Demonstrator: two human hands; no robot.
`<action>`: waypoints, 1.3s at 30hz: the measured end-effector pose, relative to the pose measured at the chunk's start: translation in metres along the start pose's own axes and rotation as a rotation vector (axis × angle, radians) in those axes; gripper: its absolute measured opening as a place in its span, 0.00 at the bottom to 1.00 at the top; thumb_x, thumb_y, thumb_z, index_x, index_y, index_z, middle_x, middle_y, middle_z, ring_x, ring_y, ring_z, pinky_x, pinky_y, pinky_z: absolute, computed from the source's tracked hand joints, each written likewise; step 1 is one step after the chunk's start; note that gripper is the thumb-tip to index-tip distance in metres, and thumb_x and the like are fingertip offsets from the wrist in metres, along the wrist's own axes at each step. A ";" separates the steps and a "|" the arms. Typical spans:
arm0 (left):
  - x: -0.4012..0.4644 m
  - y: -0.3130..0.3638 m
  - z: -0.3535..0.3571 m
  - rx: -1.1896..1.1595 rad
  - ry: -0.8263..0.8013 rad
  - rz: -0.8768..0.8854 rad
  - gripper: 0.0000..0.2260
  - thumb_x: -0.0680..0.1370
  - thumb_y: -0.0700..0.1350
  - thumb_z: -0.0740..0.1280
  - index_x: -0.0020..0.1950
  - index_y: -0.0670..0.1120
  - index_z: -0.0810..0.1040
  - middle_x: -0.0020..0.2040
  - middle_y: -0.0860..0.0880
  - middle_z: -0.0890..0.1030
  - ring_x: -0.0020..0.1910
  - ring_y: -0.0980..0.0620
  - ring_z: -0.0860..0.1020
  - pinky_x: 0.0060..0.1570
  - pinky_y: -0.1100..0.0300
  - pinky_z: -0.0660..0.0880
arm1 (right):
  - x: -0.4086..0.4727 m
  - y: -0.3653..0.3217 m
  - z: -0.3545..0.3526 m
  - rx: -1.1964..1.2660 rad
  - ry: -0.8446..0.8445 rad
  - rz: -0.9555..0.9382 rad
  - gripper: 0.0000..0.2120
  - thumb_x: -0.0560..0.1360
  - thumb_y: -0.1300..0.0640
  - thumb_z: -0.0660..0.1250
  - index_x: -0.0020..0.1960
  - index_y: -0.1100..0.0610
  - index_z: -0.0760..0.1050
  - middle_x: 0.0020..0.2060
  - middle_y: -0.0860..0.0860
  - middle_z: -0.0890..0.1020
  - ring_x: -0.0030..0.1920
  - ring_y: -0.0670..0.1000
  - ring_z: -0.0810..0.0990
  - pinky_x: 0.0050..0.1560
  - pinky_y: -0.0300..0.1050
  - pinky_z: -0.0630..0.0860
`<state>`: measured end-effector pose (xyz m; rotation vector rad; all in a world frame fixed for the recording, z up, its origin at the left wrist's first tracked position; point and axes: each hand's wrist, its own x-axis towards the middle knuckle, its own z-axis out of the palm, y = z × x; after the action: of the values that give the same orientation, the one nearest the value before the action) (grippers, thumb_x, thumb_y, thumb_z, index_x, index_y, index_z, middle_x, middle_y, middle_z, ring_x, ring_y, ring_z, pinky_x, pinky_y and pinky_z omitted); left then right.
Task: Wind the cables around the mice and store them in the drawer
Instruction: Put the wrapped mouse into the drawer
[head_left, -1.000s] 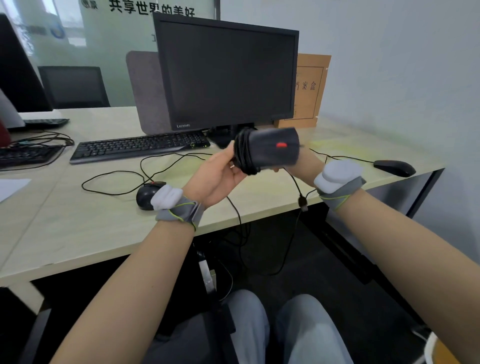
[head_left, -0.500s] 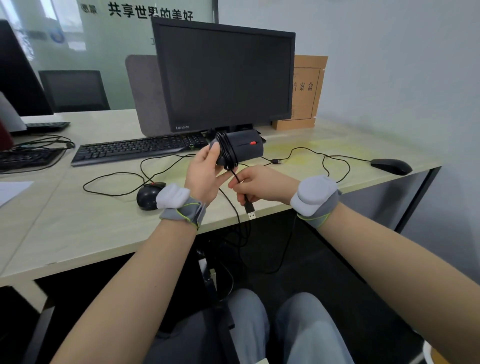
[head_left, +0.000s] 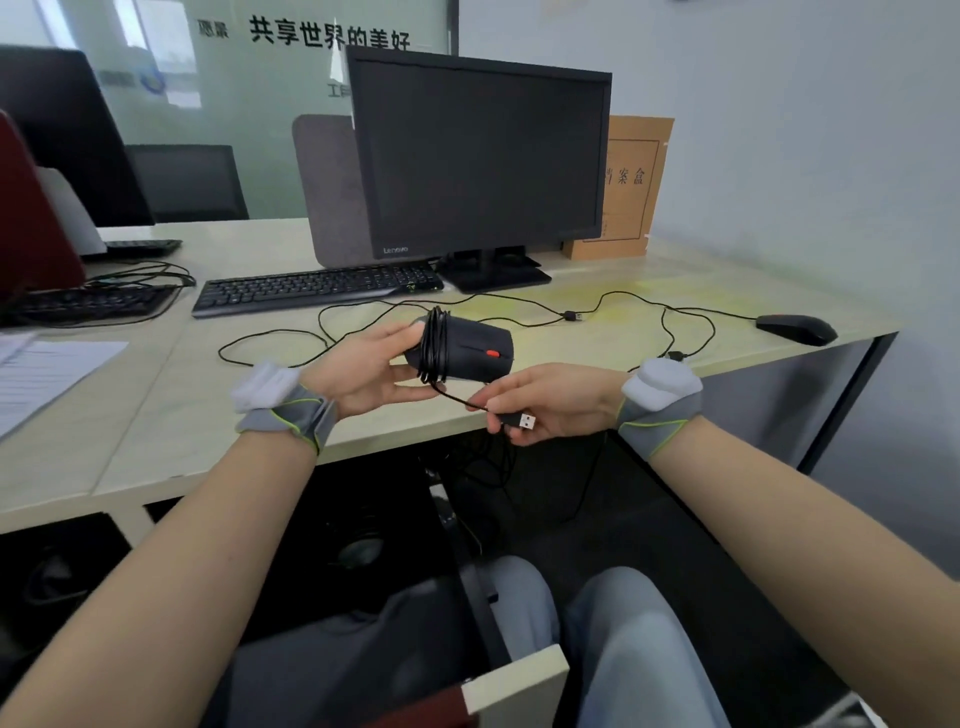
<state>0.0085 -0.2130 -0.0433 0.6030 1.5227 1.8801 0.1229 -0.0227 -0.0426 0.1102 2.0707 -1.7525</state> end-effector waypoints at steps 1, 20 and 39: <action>-0.006 -0.002 -0.005 0.007 -0.001 -0.017 0.07 0.79 0.45 0.61 0.47 0.48 0.79 0.41 0.49 0.75 0.42 0.48 0.74 0.41 0.50 0.82 | 0.002 0.003 0.006 -0.015 -0.007 0.021 0.08 0.77 0.61 0.62 0.55 0.56 0.75 0.36 0.48 0.81 0.32 0.44 0.75 0.40 0.37 0.78; -0.092 -0.040 -0.076 0.553 -0.045 -0.496 0.08 0.80 0.48 0.59 0.53 0.49 0.76 0.46 0.47 0.80 0.42 0.49 0.79 0.32 0.59 0.80 | 0.026 -0.002 0.123 -0.745 0.183 -0.140 0.11 0.72 0.49 0.70 0.50 0.55 0.81 0.35 0.45 0.80 0.35 0.43 0.77 0.37 0.34 0.72; -0.099 -0.070 -0.093 1.230 0.344 -0.609 0.18 0.80 0.46 0.58 0.66 0.37 0.72 0.66 0.39 0.74 0.64 0.42 0.73 0.58 0.56 0.70 | 0.105 0.038 0.175 -0.972 0.089 -0.229 0.14 0.77 0.49 0.63 0.57 0.56 0.74 0.56 0.52 0.79 0.55 0.51 0.77 0.57 0.44 0.72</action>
<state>0.0258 -0.3392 -0.1279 0.2186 2.6492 0.4509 0.0870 -0.2044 -0.1361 -0.3507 2.8354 -0.6710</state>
